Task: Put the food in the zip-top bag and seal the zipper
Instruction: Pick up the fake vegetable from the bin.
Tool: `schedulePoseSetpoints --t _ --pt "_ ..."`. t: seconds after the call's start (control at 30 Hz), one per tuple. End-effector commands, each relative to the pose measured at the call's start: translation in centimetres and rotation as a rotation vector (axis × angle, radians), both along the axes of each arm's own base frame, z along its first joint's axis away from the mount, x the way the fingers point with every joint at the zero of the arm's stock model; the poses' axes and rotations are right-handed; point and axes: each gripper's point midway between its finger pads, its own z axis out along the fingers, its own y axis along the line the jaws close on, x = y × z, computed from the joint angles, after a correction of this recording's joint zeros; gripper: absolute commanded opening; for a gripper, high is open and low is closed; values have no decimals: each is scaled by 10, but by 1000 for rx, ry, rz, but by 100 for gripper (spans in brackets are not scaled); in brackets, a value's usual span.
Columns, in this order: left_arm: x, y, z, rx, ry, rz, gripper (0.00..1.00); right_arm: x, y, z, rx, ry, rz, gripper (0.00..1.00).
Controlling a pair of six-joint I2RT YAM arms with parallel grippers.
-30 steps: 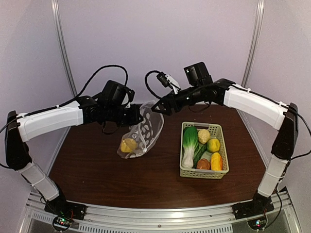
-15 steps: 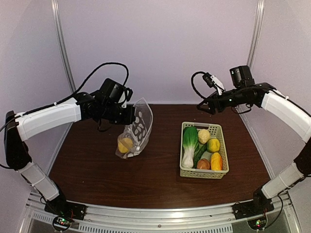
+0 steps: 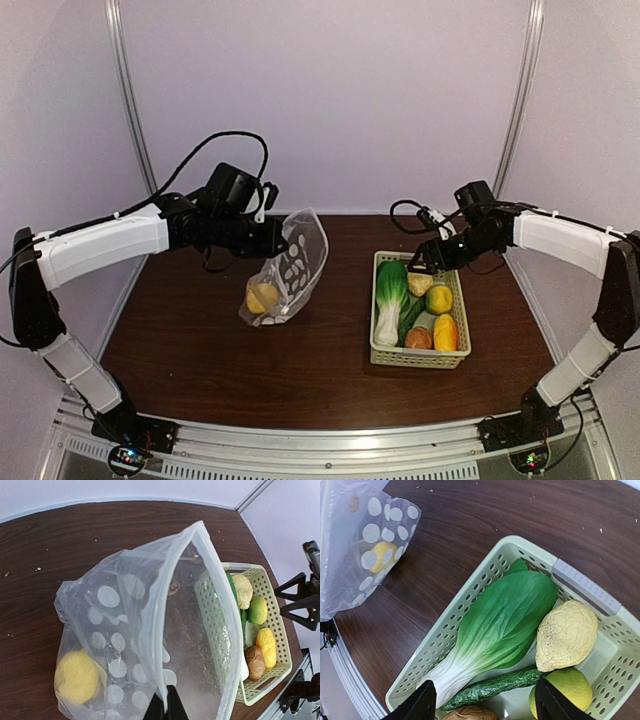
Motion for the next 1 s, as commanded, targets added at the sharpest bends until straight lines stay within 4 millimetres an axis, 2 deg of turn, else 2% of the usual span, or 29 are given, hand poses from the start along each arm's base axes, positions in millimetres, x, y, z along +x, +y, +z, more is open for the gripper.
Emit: schedulePoseSetpoints --t 0.0,0.27,0.47,0.6,0.73,0.87,0.97 --pt "6 -6 4 -50 -4 7 0 18 0 -16 24 54 -134 71" --pt "6 -2 0 -44 19 36 0 22 14 -57 31 232 -242 76" --pt "5 6 -2 -17 20 65 0 23 28 -71 12 300 -298 76" --pt "4 8 -3 -9 22 70 0 24 36 -84 7 347 -367 67" --pt "5 10 -4 11 25 76 0 27 50 -87 29 383 -396 70" --pt "4 14 -5 24 25 82 0 34 50 -95 38 413 -456 70" --pt "4 15 -5 30 23 84 0 33 47 -109 9 437 -479 69"
